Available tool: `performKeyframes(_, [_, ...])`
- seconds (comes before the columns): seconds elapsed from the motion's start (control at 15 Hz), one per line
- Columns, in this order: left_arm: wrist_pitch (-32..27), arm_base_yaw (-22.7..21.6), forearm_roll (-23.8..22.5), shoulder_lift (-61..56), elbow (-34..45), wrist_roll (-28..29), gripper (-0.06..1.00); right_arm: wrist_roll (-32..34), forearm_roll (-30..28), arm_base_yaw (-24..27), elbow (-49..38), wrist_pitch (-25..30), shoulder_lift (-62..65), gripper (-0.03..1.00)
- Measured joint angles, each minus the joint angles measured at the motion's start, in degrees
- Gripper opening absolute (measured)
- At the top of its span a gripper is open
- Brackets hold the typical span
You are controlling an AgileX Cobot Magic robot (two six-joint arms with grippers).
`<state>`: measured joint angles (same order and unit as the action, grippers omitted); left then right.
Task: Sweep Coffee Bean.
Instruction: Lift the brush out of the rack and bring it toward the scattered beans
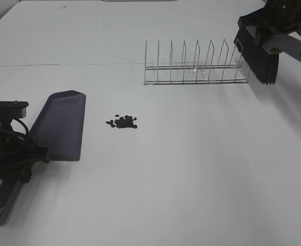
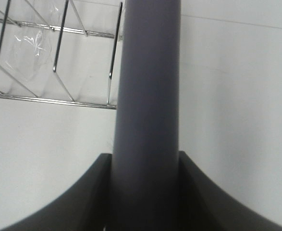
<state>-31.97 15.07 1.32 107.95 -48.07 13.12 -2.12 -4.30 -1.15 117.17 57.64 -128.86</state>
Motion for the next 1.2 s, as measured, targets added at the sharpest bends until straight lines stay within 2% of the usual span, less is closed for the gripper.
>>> performKeyframes(0.2, [-6.2, 0.0, -1.3, 0.5, -2.2, -0.1, 0.32, 2.1, 0.0, -0.1, -0.2, 3.8, 6.0, 0.37])
performKeyframes(0.33, [-10.4, 0.0, -3.6, 0.5, -4.1, -0.1, 0.32, 2.7, -0.1, -0.6, -2.6, 3.6, 10.1, 0.37])
performKeyframes(0.4, [-14.1, 0.1, -7.9, 0.6, -6.9, 1.2, 0.32, 2.8, 0.8, -1.9, -10.0, 0.8, 16.1, 0.37])
performKeyframes(0.6, [-18.1, 1.5, -12.8, 0.9, -10.8, 2.7, 0.32, 3.0, 0.7, -4.3, -24.1, -6.6, 22.1, 0.37])
performKeyframes(0.67, [-18.6, 2.3, -13.7, 1.0, -12.5, 2.8, 0.32, 4.4, -1.3, -5.8, -29.9, -9.7, 23.2, 0.37])
performKeyframes(0.8, [-18.6, 4.2, -14.3, 2.5, -15.5, 2.8, 0.32, 10.1, -7.8, -9.1, -37.5, -12.1, 23.4, 0.37])
performKeyframes(0.87, [-18.7, 4.7, -14.6, 3.2, -16.3, 2.8, 0.32, 12.0, -10.0, -10.1, -38.8, -12.2, 23.2, 0.37])
performKeyframes(0.93, [-19.2, 5.6, -15.3, 4.6, -17.6, 2.8, 0.32, 15.5, -14.6, -12.5, -40.2, -12.2, 22.8, 0.37])
performKeyframes(1.0, [-21.1, 7.4, -17.0, 7.4, -19.7, 2.9, 0.32, 22.6, -24.2, -17.3, -40.6, -11.6, 21.4, 0.37])
performKeyframes(1.13, [-21.9, 8.4, -17.8, 9.4, -21.5, 3.0, 0.32, 27.3, -30.9, -22.1, -40.6, -10.9, 19.0, 0.37])
performKeyframes(1.2, [-21.9, 8.5, -17.8, 9.8, -21.8, 3.0, 0.32, 28.2, -32.0, -24.2, -40.1, -10.3, 17.2, 0.37])
